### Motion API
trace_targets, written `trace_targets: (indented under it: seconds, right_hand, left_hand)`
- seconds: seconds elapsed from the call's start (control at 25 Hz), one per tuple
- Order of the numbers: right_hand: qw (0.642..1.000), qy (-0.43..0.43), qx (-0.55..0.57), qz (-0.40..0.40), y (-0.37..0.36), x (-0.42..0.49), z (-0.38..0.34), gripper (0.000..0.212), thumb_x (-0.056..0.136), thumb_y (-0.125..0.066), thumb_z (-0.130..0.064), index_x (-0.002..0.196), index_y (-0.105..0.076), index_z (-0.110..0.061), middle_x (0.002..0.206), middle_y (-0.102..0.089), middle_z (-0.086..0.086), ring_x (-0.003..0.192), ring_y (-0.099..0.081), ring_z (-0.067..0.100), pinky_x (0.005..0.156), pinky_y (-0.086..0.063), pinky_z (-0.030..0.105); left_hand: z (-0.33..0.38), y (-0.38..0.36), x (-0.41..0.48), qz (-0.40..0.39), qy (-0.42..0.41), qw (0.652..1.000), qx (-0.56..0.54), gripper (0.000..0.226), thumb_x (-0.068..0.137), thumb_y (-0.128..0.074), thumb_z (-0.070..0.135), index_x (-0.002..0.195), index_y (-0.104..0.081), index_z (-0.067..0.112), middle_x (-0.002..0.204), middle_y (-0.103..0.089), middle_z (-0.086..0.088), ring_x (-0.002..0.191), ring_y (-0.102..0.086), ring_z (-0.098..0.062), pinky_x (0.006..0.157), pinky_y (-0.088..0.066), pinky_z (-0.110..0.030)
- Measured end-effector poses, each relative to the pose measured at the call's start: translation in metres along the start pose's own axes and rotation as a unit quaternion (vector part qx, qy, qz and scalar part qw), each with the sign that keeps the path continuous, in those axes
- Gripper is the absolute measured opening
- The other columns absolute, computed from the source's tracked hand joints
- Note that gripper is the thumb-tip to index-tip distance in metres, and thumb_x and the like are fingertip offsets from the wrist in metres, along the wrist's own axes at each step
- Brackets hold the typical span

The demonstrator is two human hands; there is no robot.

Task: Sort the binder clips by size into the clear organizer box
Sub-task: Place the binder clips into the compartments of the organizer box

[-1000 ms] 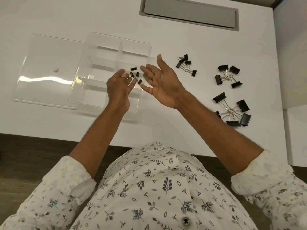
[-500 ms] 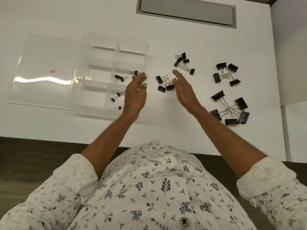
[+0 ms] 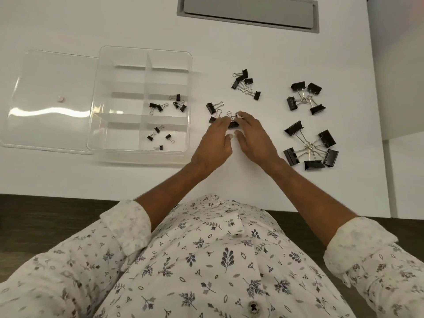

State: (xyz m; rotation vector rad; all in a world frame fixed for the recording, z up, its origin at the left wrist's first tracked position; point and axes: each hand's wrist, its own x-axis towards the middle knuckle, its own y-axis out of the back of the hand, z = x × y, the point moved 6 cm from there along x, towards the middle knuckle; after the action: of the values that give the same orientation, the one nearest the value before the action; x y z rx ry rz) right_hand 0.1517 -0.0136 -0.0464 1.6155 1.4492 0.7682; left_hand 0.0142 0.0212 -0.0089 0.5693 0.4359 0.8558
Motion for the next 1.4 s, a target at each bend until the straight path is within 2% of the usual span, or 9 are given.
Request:
trace_targets:
  seconds: [0.16, 0.32, 0.48, 0.72, 0.92, 1.04, 1.12, 1.24, 1.4]
  right_hand:
    - [0.999, -0.007, -0.011, 0.029, 0.009, -0.006, 0.009, 0.039, 0.099, -0.056, -0.008, 0.138, -0.056, -0.008, 0.146, -0.049, 0.009, 0.125, -0.053, 0.03, 0.102, -0.051, 0.04]
    - [0.998, -0.021, -0.003, 0.054, 0.012, -0.015, 0.018, 0.035, 0.097, -0.062, -0.014, 0.131, -0.061, -0.008, 0.135, -0.053, 0.009, 0.118, -0.054, 0.028, 0.095, -0.053, 0.041]
    - [0.995, -0.042, 0.027, 0.092, 0.017, -0.018, 0.026, 0.035, 0.095, -0.068, -0.027, 0.127, -0.061, -0.013, 0.135, -0.05, 0.005, 0.117, -0.048, 0.021, 0.09, -0.043, 0.025]
    - [0.993, -0.028, 0.074, 0.089, 0.018, -0.013, 0.027, 0.017, 0.092, -0.069, -0.023, 0.104, -0.064, -0.014, 0.111, -0.061, 0.001, 0.098, -0.054, 0.02, 0.083, -0.048, 0.031]
    - [0.995, -0.041, 0.066, 0.066, 0.023, -0.015, 0.034, 0.034, 0.086, -0.065, -0.024, 0.119, -0.066, -0.013, 0.115, -0.067, 0.003, 0.102, -0.057, 0.027, 0.087, -0.043, 0.028]
    - [0.983, -0.107, 0.121, 0.084, 0.032, -0.023, 0.039, 0.029, 0.09, -0.061, -0.026, 0.116, -0.067, -0.015, 0.101, -0.073, 0.001, 0.09, -0.062, 0.021, 0.08, -0.049, 0.03]
    - [0.933, -0.205, 0.282, 0.086, 0.03, -0.027, 0.05, 0.026, 0.095, -0.054, -0.025, 0.112, -0.069, -0.012, 0.088, -0.075, 0.002, 0.078, -0.066, 0.017, 0.072, -0.053, 0.028]
    - [0.77, -0.333, 0.541, 0.056, 0.017, -0.032, 0.056, 0.03, 0.099, -0.046, -0.016, 0.113, -0.068, 0.0, 0.086, -0.075, 0.01, 0.075, -0.064, 0.018, 0.07, -0.056, 0.029]
    - [0.667, -0.358, 0.653, -0.001, 0.012, -0.033, 0.042, 0.031, 0.107, -0.049, -0.028, 0.111, -0.065, -0.002, 0.096, -0.073, 0.014, 0.084, -0.07, 0.021, 0.086, -0.061, 0.031]
  left_hand:
    - [-0.019, -0.018, 0.008, -0.051, 0.008, 0.989, 0.139, 0.057, 0.103, -0.051, 0.015, 0.154, -0.033, -0.003, 0.166, -0.024, -0.019, 0.158, -0.013, -0.032, 0.128, -0.02, -0.045]
    - [-0.021, -0.017, 0.004, -0.026, 0.002, 0.989, 0.146, 0.051, 0.1, -0.055, 0.018, 0.147, -0.047, -0.001, 0.157, -0.041, -0.019, 0.152, -0.028, -0.032, 0.124, -0.03, -0.044]
    - [-0.021, -0.011, -0.004, 0.028, -0.021, 0.992, 0.123, 0.038, 0.097, -0.061, 0.015, 0.133, -0.061, 0.002, 0.134, -0.061, -0.015, 0.133, -0.049, -0.032, 0.108, -0.046, -0.047]
    - [-0.029, -0.014, 0.008, 0.036, 0.012, 0.993, 0.11, 0.035, 0.097, -0.064, 0.014, 0.131, -0.063, 0.007, 0.139, -0.055, -0.01, 0.135, -0.043, -0.027, 0.11, -0.043, -0.037]
    - [-0.033, -0.013, 0.016, 0.054, 0.02, 0.992, 0.112, 0.033, 0.096, -0.06, 0.009, 0.129, -0.063, 0.011, 0.133, -0.057, -0.006, 0.125, -0.048, -0.026, 0.101, -0.048, -0.037]
    - [-0.029, -0.011, 0.013, 0.099, 0.038, 0.994, 0.03, 0.035, 0.095, -0.058, 0.011, 0.13, -0.063, 0.011, 0.127, -0.064, -0.004, 0.117, -0.055, -0.022, 0.098, -0.048, -0.03]
    - [-0.028, -0.007, 0.012, 0.14, 0.099, 0.982, -0.08, 0.033, 0.097, -0.056, 0.012, 0.129, -0.064, 0.012, 0.121, -0.068, 0.0, 0.107, -0.062, -0.014, 0.092, -0.05, -0.022]
    - [-0.032, -0.006, 0.013, 0.181, 0.185, 0.938, -0.23, 0.03, 0.101, -0.049, 0.011, 0.127, -0.064, 0.013, 0.113, -0.073, -0.002, 0.096, -0.068, -0.011, 0.086, -0.055, -0.019]
    - [-0.033, -0.022, 0.014, 0.135, 0.305, 0.798, -0.502, 0.033, 0.099, -0.045, -0.001, 0.127, -0.061, 0.006, 0.106, -0.072, -0.011, 0.094, -0.07, -0.021, 0.092, -0.061, -0.034]
